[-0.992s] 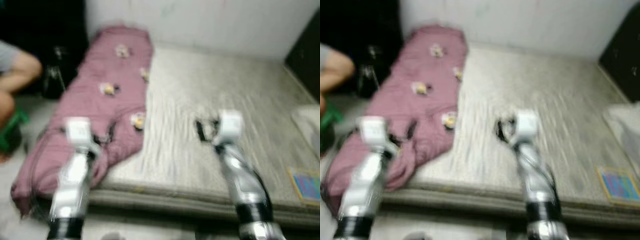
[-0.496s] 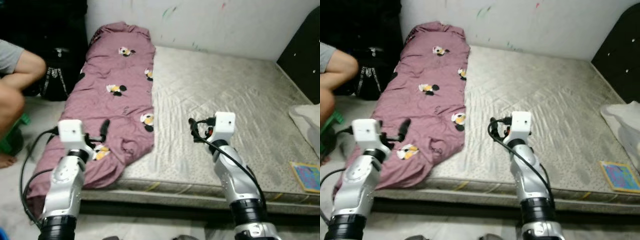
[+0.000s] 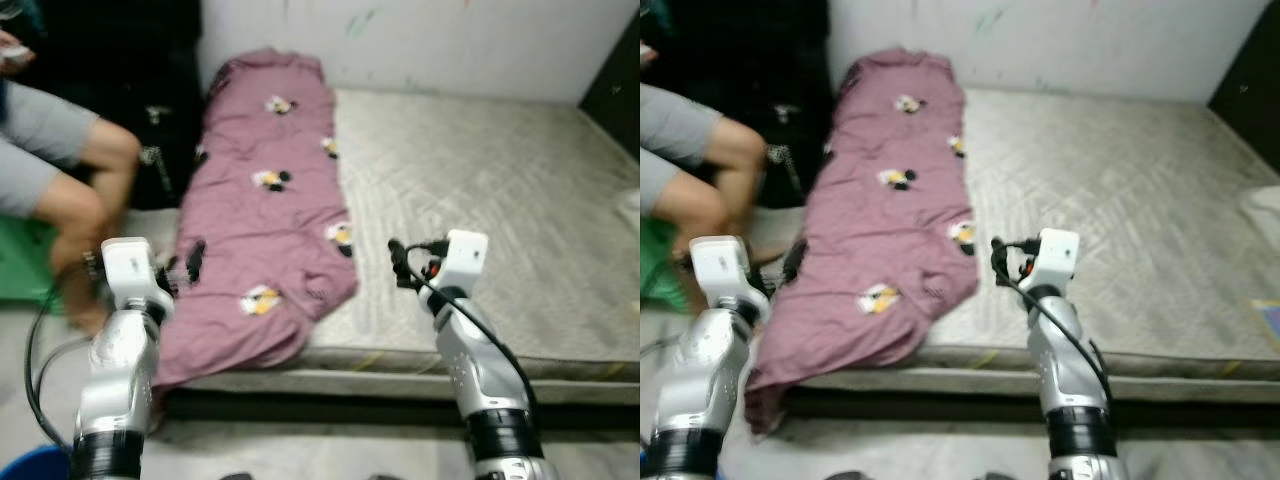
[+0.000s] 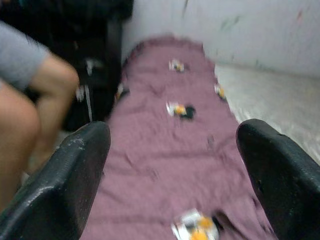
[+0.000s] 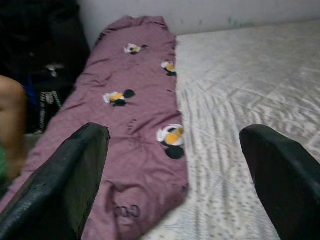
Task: Clean up the room
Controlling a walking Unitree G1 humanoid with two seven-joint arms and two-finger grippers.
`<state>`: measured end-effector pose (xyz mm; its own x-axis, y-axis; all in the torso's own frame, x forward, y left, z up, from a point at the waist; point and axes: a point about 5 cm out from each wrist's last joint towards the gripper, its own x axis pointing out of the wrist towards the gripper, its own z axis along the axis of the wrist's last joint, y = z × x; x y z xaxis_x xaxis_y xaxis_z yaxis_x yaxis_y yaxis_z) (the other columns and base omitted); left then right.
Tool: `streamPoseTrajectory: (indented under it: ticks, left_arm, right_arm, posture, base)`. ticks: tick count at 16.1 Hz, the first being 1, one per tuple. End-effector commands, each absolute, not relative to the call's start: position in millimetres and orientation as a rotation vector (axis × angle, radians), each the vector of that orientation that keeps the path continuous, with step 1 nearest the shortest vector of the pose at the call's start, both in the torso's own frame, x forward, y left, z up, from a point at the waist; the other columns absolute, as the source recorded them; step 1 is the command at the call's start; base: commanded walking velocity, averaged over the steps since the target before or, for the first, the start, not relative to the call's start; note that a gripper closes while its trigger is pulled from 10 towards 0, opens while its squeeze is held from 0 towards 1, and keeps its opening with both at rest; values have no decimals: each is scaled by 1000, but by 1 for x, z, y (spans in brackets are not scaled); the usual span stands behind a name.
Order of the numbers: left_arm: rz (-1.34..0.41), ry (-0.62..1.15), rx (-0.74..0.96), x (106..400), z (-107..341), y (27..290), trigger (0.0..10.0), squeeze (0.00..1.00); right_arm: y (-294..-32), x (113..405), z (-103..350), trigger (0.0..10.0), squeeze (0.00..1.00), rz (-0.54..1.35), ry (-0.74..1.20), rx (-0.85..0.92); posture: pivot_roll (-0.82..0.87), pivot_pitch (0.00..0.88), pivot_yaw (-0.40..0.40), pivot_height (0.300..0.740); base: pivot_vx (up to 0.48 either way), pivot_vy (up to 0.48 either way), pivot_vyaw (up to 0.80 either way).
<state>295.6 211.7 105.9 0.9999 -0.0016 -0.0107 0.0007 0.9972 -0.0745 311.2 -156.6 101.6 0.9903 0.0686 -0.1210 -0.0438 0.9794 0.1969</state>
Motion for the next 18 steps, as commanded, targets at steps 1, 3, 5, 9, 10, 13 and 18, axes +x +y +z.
streamPoseTrajectory:
  ticks: [1,3,5,9,10,13,18]
  left_arm:
    - [-37,34,-75,296,100,200,10000,0]
    - [-49,33,-72,295,100,195,10000,0]
    - [-16,37,-76,287,94,197,10000,0]
    - [97,32,-84,265,86,208,10000,0]
    - [105,29,-78,263,87,209,10000,0]
    - [33,36,-44,272,90,204,10000,0]
    - [-210,97,-12,297,89,166,10000,0]
  right_arm:
    - [-170,308,101,10000,0,17,141,208]
    - [-169,305,100,10000,0,43,148,197]
    - [-157,305,99,10000,0,136,177,182]
    - [-134,312,100,10000,0,288,224,123]
    - [-131,314,102,10000,0,295,214,103]
    - [-135,313,106,10000,0,214,158,78]
    - [-168,286,101,10000,0,-3,111,177]
  posture:
    - [-89,0,-4,740]
    - [-89,0,-12,740]
    - [-49,0,-88,740]
    - [23,0,-186,740]
    - [23,0,-180,740]
    - [-19,0,-108,740]
    - [-146,0,43,740]
  base:
    - [0,0,0]
    - [0,0,0]
    - [0,0,0]
    - [0,0,0]
    - [0,0,0]
    - [0,0,0]
    - [0,0,0]
